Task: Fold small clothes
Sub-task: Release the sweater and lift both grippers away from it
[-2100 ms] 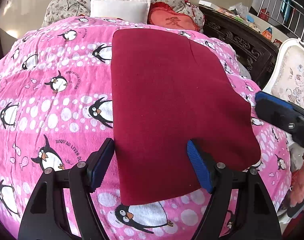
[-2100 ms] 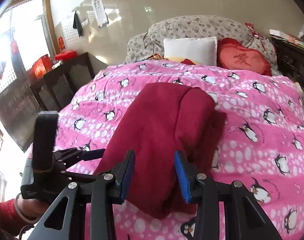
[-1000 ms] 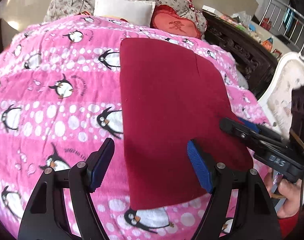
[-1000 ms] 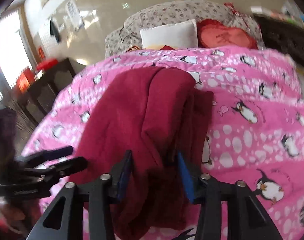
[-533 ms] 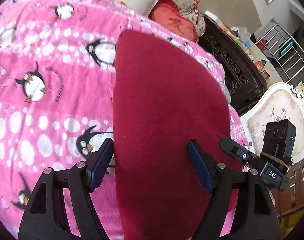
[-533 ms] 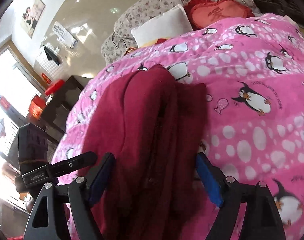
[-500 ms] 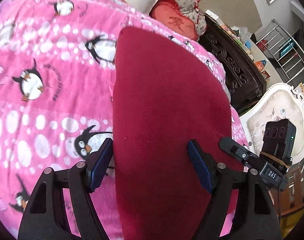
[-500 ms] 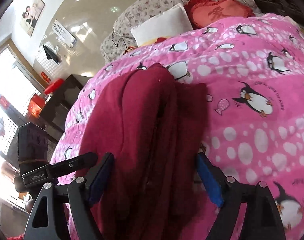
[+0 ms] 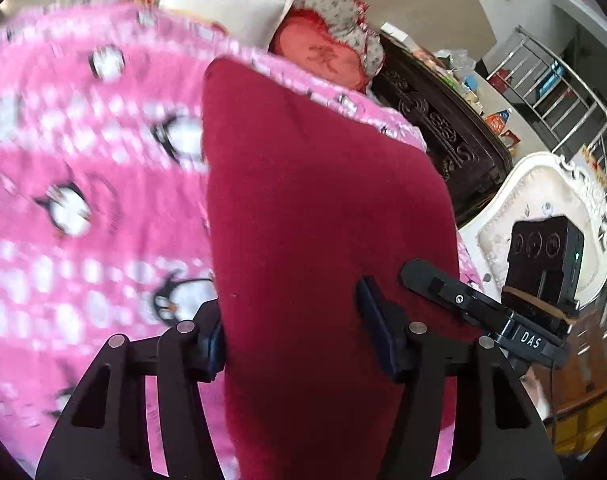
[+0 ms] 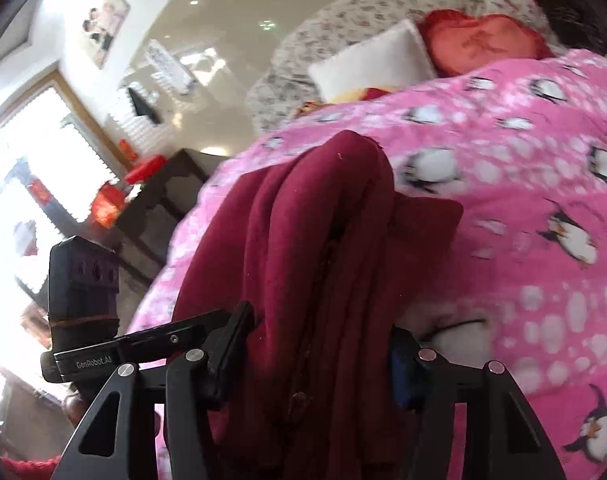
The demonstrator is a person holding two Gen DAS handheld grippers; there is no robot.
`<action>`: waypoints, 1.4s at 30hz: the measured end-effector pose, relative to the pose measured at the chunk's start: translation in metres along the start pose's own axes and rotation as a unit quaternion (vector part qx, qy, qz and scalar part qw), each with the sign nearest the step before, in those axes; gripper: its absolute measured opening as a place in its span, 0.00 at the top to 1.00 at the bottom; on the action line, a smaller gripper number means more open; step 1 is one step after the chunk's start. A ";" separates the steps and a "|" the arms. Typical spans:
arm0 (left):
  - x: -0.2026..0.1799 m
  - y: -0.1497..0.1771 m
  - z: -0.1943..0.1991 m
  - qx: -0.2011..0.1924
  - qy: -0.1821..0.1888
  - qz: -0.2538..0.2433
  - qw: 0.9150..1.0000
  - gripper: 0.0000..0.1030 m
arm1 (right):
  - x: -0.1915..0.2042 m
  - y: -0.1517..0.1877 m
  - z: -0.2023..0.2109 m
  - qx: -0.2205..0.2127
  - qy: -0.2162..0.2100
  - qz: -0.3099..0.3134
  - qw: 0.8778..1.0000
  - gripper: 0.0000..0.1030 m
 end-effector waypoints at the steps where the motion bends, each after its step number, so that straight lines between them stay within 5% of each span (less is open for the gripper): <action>1: 0.001 -0.001 0.010 -0.010 -0.010 -0.010 1.000 0.44 | 0.008 -0.003 -0.002 -0.001 -0.006 0.004 1.000 0.46; 8: 0.043 -0.011 0.044 -0.033 -0.045 0.015 0.998 0.44 | 0.052 -0.010 -0.034 -0.006 -0.026 0.016 1.000 0.46; 14: 0.091 0.004 0.015 -0.017 -0.106 0.045 0.993 0.37 | 0.033 0.018 -0.076 0.071 0.021 0.001 0.997 0.42; 21: 0.088 0.001 0.043 -0.071 -0.145 0.014 0.987 0.35 | 0.047 -0.008 -0.039 0.035 0.072 0.042 0.996 0.41; 25: 0.091 -0.003 0.053 -0.093 -0.166 0.008 0.982 0.35 | 0.070 -0.025 -0.028 0.015 0.047 0.068 0.996 0.41; 31: 0.094 -0.005 0.048 -0.102 -0.181 0.007 0.978 0.35 | 0.092 -0.036 -0.068 0.031 0.054 0.115 0.991 0.41; 37: 0.089 -0.007 0.035 -0.096 -0.184 -0.002 0.978 0.35 | 0.045 -0.030 -0.116 0.089 0.102 0.113 0.984 0.49; 42: 0.082 -0.005 0.021 -0.089 -0.185 -0.015 0.979 0.35 | 0.036 -0.025 -0.113 0.088 0.097 0.115 0.985 0.50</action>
Point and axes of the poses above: each gripper's, at about its wrist camera, not at the fingertips, and z roughly against the way its jaws point, x to its left, y to its underside, the point moved 8 cm from there along -z, roughly the way its jaws point, and after that the axes turned 14 degrees about z, right-handed, at the moved point
